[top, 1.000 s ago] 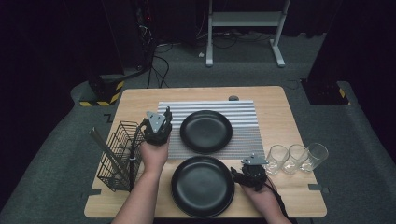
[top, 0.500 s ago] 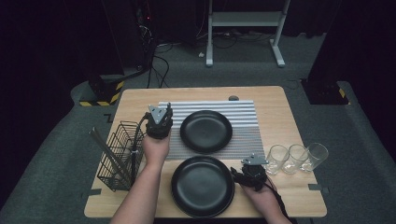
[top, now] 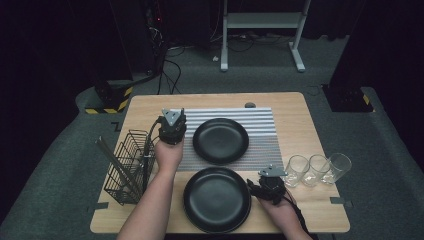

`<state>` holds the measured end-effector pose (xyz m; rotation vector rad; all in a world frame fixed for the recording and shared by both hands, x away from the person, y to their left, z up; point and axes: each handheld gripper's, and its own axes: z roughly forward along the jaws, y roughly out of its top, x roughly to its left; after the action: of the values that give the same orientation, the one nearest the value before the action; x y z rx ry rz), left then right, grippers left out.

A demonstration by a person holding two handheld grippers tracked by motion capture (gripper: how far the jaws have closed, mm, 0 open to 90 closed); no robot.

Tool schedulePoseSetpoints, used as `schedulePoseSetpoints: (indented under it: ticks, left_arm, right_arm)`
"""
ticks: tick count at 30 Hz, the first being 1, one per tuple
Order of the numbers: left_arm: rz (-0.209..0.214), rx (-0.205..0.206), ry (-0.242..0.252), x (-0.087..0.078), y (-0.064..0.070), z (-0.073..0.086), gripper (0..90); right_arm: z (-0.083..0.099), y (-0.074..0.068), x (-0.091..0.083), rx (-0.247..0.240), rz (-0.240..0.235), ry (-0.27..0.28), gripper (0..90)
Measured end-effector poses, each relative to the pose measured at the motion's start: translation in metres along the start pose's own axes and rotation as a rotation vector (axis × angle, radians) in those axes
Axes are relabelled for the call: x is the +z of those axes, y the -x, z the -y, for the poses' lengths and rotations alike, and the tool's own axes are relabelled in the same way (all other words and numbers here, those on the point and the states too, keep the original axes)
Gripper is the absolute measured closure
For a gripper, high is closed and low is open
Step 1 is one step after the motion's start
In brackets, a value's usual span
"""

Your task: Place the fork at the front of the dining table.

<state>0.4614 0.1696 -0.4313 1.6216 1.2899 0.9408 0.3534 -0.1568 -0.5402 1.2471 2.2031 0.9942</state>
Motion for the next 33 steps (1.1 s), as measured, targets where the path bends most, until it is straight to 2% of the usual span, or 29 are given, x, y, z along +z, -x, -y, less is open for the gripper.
schedulePoseSetpoints:
  ticks: [2, 17, 23, 26, 33]
  left_arm:
    - [0.0, -0.02, -0.006, 0.004, -0.003, 0.001, 82.9]
    - [0.008, -0.064, -0.083, 0.025, -0.017, 0.0, 82.9]
    - [0.015, -0.093, -0.095, 0.031, -0.021, 0.002, 82.9]
    - [0.016, -0.099, -0.103, 0.034, -0.021, 0.003, 82.9]
    - [0.015, -0.087, -0.146, 0.043, -0.02, 0.002, 83.0]
  right_arm:
    - [0.0, 0.0, 0.0, 0.002, 0.0, -0.001, 36.3]
    - [0.0, 0.0, 0.0, 0.001, 0.0, 0.0, 36.3]
    - [0.0, 0.0, 0.0, 0.002, 0.0, -0.001, 36.3]
    - [0.0, 0.0, 0.0, 0.002, 0.0, 0.0, 36.3]
    - [0.0, 0.0, 0.0, 0.001, 0.0, 0.0, 36.3]
